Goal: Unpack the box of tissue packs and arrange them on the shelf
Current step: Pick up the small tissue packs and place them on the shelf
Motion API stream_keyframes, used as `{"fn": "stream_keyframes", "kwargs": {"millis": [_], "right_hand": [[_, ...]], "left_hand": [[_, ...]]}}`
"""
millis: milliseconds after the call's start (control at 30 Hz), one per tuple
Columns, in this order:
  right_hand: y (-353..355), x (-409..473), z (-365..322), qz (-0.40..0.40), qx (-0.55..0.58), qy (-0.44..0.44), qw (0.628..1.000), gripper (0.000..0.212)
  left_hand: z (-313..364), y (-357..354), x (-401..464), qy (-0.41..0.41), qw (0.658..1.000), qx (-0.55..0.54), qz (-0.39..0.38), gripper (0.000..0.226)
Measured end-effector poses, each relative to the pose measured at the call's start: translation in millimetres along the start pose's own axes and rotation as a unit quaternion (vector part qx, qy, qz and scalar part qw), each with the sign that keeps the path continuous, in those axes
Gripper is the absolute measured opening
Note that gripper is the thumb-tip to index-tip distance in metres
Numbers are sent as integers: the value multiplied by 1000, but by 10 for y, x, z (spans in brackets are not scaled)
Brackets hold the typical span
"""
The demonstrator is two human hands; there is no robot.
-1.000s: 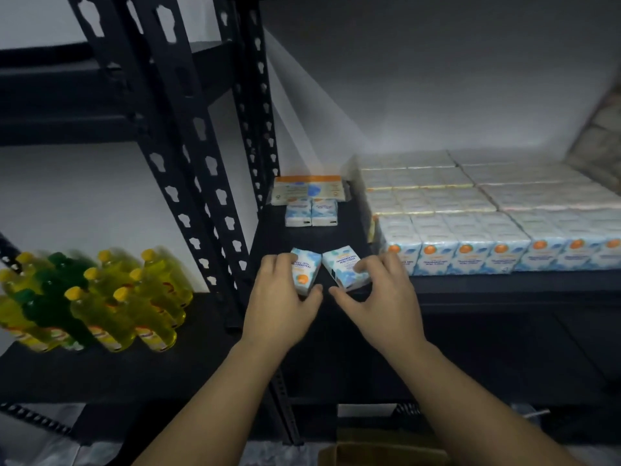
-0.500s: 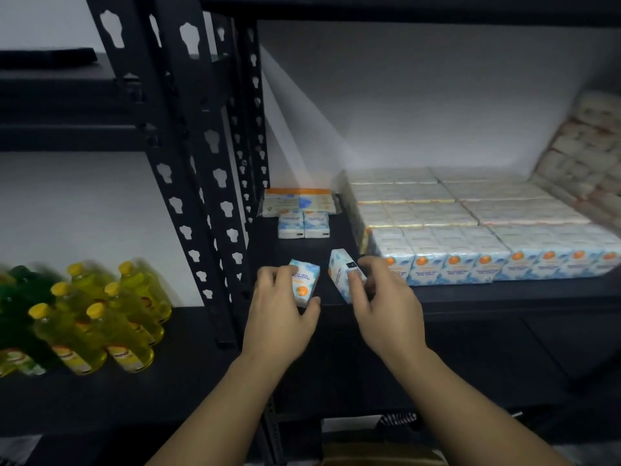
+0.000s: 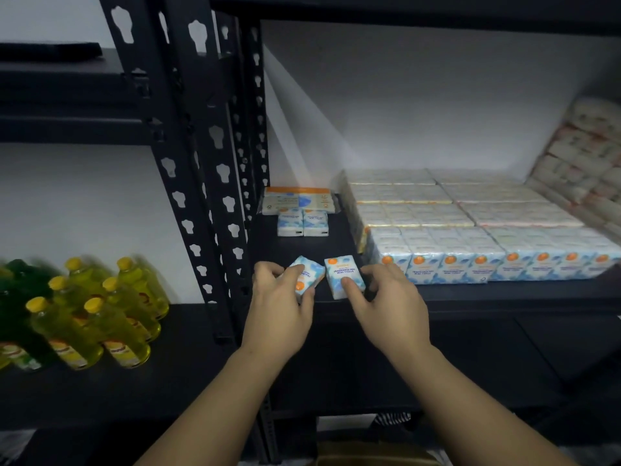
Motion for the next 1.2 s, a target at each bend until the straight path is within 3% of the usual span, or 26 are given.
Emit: {"fn": "stream_keyframes", "kwargs": {"millis": [67,200,333,467,633,900,1033,1200], "right_hand": [[22,48,-63,-1,22,46,999,35],[-33,183,-197,-83,34,151,984,37],[-83,237,-232,-124,22,200,972,41],[-125,218,-213,-147,-6,227,963,40],[-129,230,-200,-140,-2,243,960,41],[-35,212,-169,-136,71,250,956,34],[74,169,-107,-83,31,196,977,29],[34,91,-72,-95,-6,154,983,27]], "left_hand": [[15,3,-5,-5,1000,2,-2,50],[13,34,-11,-11,999,-35,-11,52],[-18,2,-15,-47,998,-3,-40,38],[-26,21,-8,-60,998,19,-17,36],[48,70,-47,-34,998,45,31,36],[28,21,1,7,999,24,-42,53],[0,29,-3,13,998,44,-31,58],[-2,18,-32,3,1000,20,-19,50]]}}
Point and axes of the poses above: each hand's wrist, its own x-axis towards the middle knuckle, its own y-axis out of the back of the hand, z = x × y, the point moved 4 cm from there along x, towards the middle knuckle, and after that the axes turned 2 degrees about y, right-handed, at the moved point
